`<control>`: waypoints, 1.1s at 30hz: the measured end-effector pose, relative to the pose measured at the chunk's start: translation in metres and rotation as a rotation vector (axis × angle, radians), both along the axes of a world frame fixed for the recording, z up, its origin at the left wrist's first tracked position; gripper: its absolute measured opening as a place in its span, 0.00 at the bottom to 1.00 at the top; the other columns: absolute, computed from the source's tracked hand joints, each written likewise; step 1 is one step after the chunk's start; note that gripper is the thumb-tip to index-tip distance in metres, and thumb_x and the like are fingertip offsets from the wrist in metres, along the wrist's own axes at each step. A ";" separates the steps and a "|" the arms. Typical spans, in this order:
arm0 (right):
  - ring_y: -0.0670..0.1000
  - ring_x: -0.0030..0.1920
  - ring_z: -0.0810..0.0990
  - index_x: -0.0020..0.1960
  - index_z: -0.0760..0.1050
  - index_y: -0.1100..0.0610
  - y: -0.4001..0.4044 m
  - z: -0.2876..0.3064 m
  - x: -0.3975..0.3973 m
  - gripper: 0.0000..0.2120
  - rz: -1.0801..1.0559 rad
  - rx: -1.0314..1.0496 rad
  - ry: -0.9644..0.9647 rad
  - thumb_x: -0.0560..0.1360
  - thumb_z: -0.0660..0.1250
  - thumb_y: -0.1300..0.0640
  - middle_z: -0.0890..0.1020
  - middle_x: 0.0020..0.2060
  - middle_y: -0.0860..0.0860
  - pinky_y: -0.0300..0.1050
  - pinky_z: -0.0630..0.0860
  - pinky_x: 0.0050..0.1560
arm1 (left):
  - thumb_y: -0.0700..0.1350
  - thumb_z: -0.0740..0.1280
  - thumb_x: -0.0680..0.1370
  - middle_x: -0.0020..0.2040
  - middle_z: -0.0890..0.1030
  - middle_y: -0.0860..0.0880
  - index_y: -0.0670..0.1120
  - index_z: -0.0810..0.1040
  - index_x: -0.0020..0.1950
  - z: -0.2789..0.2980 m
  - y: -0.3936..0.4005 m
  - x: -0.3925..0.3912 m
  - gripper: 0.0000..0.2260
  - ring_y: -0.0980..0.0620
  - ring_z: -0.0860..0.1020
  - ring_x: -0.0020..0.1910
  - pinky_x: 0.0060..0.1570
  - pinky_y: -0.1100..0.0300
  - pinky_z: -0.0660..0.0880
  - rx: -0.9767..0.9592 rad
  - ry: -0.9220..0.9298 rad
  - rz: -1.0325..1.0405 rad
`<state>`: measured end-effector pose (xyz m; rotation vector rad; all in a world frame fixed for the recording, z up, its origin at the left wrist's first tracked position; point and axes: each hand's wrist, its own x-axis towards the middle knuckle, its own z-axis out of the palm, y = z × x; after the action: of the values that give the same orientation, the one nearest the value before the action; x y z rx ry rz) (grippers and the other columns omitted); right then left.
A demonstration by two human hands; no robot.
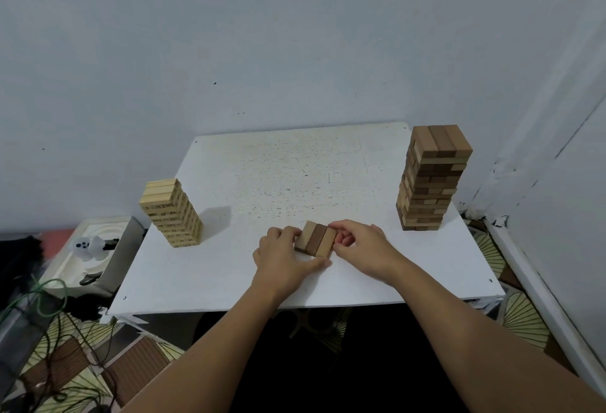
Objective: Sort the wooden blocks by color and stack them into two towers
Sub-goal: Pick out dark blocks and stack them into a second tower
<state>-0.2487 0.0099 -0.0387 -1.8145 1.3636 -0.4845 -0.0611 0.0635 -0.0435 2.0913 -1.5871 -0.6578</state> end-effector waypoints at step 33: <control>0.33 0.52 0.75 0.79 0.61 0.38 0.002 -0.004 -0.004 0.42 0.019 0.003 -0.111 0.71 0.79 0.49 0.83 0.47 0.32 0.62 0.61 0.76 | 0.55 0.85 0.64 0.65 0.70 0.55 0.52 0.77 0.71 0.006 0.006 0.051 0.38 0.60 0.72 0.64 0.65 0.63 0.67 -0.022 0.198 -0.070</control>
<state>-0.2525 0.0120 -0.0430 -1.7695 1.2699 -0.5644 -0.0100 0.0694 -0.0374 1.8970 -1.5546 -0.8393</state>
